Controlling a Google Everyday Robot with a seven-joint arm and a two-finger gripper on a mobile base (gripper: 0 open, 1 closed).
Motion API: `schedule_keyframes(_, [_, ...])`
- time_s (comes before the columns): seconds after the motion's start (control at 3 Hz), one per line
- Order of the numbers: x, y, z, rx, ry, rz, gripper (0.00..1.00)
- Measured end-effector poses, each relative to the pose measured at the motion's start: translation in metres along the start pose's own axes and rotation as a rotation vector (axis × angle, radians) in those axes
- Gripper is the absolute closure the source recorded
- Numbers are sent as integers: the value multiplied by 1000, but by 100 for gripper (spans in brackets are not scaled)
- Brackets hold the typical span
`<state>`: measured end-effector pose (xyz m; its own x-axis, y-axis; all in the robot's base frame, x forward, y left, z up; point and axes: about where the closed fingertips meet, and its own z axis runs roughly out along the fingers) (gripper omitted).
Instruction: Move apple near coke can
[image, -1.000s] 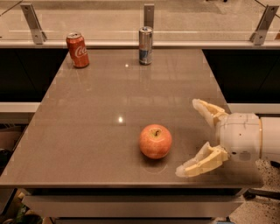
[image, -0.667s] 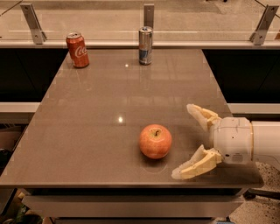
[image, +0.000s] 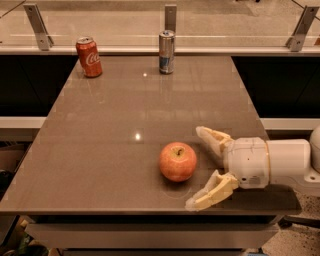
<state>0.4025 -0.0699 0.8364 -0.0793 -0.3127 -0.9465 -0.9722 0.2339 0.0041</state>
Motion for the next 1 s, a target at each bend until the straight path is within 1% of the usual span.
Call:
schedule_keyframes(0.33, [-4, 8, 14, -47, -6, -9, 17])
schedule_keyframes(1.0, [-8, 10, 16, -50, -2, -18, 64])
